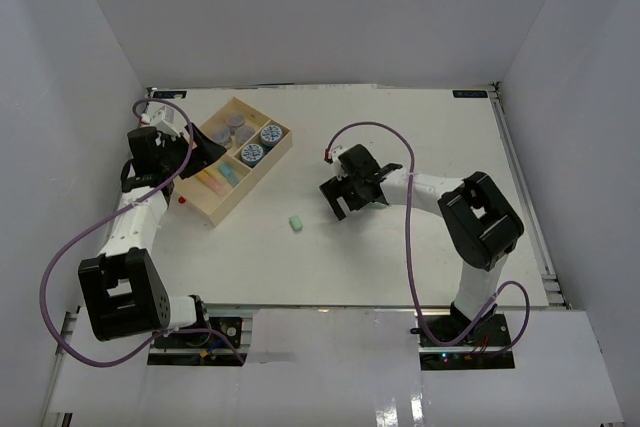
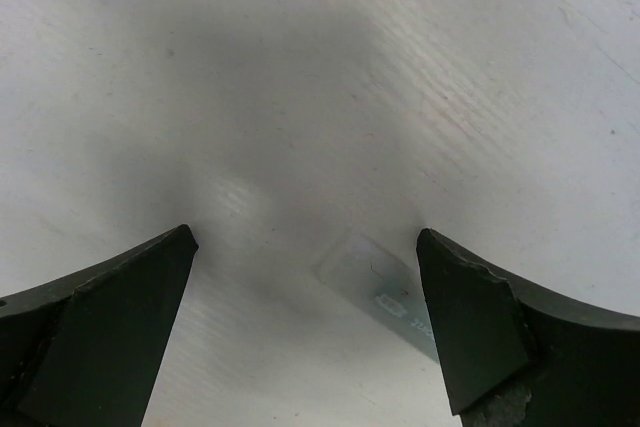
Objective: Sort the stationery into containers
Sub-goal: Move the pen to the center of the board, then pick up the pen from the center of the board.
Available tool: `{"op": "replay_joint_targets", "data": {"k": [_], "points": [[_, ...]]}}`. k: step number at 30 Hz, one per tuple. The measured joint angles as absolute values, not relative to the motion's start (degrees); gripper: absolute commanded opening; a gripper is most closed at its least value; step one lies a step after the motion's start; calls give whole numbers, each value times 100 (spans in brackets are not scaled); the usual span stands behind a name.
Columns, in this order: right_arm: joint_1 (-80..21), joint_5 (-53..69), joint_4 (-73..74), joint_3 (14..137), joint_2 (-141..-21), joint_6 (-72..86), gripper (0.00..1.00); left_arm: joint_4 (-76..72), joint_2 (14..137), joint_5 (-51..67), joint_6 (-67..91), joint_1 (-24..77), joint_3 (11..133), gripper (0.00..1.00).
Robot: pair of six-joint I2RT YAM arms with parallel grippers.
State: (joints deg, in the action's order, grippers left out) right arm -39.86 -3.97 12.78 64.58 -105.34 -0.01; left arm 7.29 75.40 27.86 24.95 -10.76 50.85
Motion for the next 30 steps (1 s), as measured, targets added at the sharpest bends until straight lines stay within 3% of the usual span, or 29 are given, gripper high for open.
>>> {"op": "replay_joint_targets", "data": {"k": [21, 30], "points": [[-4493, -248, 1236, 5778, -9800, -161, 100, 701, 7540, 2956, 2532, -1076, 5083, 86], [-4729, -1520, 1651, 6114, -8796, 943, 100, 674, 7540, 2965, 2552, -1076, 5061, 87]]}}
